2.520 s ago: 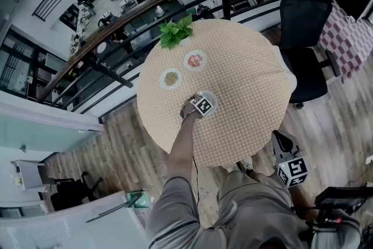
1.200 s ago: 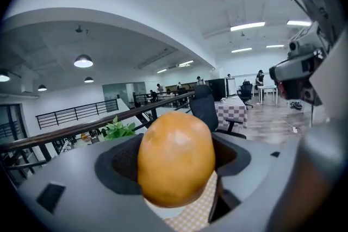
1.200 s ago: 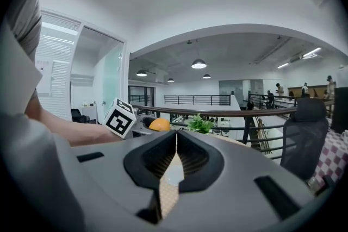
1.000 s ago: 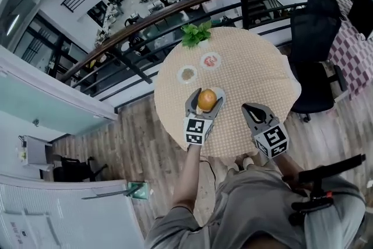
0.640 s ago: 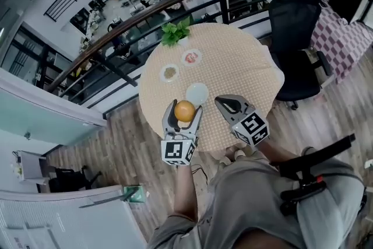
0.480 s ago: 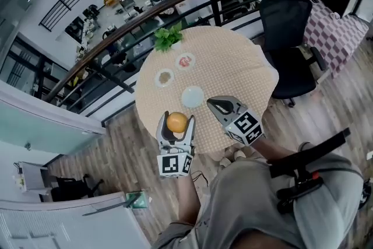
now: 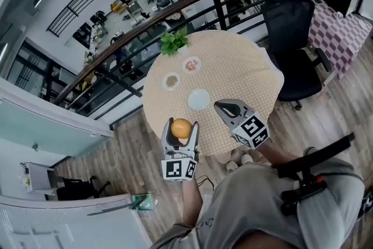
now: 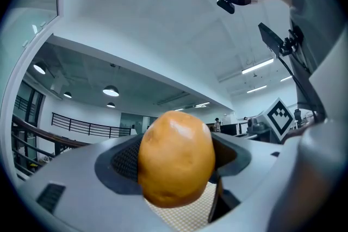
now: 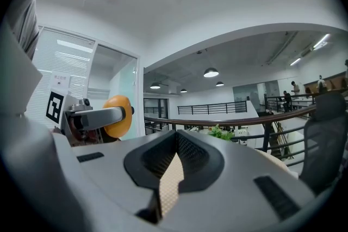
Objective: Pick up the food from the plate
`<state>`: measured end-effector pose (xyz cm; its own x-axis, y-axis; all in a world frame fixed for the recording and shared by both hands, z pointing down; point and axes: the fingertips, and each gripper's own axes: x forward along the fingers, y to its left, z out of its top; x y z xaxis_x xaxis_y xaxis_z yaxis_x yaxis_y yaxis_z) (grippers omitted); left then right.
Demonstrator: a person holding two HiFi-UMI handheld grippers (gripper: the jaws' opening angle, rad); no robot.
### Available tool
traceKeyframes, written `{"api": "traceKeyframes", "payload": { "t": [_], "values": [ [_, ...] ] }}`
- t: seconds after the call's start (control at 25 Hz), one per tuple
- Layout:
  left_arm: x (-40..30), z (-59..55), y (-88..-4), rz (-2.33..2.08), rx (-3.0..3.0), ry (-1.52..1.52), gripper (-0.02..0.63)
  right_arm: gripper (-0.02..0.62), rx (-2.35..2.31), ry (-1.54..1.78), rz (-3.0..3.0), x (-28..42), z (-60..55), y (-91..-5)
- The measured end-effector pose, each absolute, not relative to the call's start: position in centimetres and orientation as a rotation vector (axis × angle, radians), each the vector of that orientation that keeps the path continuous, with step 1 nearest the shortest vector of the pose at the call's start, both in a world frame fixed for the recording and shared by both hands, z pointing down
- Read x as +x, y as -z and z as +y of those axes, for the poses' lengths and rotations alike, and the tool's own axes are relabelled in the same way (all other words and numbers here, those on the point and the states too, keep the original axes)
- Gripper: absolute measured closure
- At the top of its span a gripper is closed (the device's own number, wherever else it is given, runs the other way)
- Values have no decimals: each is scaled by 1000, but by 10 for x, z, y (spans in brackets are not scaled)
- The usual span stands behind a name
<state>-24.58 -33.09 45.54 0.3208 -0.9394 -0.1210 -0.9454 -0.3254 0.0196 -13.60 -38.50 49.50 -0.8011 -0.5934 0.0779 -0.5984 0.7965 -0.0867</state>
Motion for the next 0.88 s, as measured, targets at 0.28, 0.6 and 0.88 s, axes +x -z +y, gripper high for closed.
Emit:
{"api": "traceKeyframes", "payload": {
  "t": [0.28,0.6,0.88],
  "values": [
    [-241,-328,-459,1792,-2540,-192,235,580,997,-137,-2925,-126,-382,-490],
    [-249,-323,-463,1803,-2529,-200,235,580,992,-132,-2924,-130,-380,-493],
    [-258,-320,-466,1824,-2529,-201,235,580,987,-120,-2922,-136,-377,-493]
  ]
}}
